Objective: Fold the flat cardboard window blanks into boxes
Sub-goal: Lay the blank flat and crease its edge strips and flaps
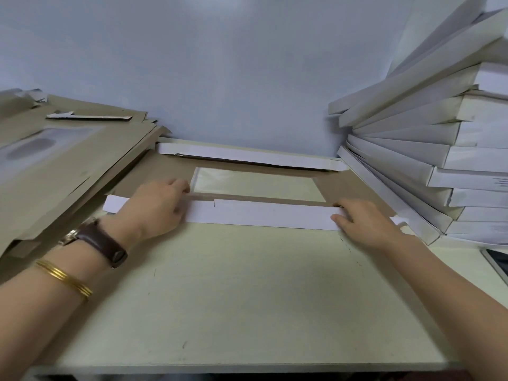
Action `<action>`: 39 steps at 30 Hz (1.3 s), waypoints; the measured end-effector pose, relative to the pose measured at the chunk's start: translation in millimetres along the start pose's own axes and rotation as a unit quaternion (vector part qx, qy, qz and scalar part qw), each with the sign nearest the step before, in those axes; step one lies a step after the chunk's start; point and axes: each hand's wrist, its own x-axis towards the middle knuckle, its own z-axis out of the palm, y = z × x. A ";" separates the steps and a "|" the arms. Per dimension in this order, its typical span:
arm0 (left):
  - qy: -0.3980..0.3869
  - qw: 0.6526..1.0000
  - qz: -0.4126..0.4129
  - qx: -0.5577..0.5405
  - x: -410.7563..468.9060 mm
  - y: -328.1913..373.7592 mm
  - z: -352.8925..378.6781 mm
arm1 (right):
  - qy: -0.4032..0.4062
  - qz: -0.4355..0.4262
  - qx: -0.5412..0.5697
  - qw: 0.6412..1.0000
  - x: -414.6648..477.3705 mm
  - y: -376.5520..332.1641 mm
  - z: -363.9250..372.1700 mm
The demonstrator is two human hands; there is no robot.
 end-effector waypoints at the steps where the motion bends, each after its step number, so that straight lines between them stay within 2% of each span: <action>1: 0.016 1.000 0.024 0.008 -1.1 3.1 3.1 | 0.018 -0.004 -0.013 1.000 -0.2 -2.0 4.3; 4: 0.019 0.994 0.107 0.015 -3.9 17.6 9.8 | 0.043 -0.021 -0.058 0.997 -0.6 -14.7 15.8; 7: -0.036 0.989 0.142 0.018 -0.9 34.9 19.6 | 0.037 -0.041 -0.041 0.998 0.2 -39.2 24.2; 12: -0.113 0.988 0.104 -0.030 10.1 71.5 33.7 | -0.037 -0.105 0.022 0.994 0.1 -100.0 38.7; 17: -0.159 0.981 0.111 -0.005 13.9 86.8 42.2 | -0.111 -0.121 0.059 0.985 2.2 -139.9 54.8; 23: -0.182 0.979 0.095 -0.009 11.3 76.1 42.0 | -0.166 -0.111 0.058 0.978 4.5 -125.1 53.6; 39: -0.194 0.980 0.020 0.025 -6.8 10.2 29.2 | -0.157 -0.023 0.037 0.987 -11.7 -23.3 36.6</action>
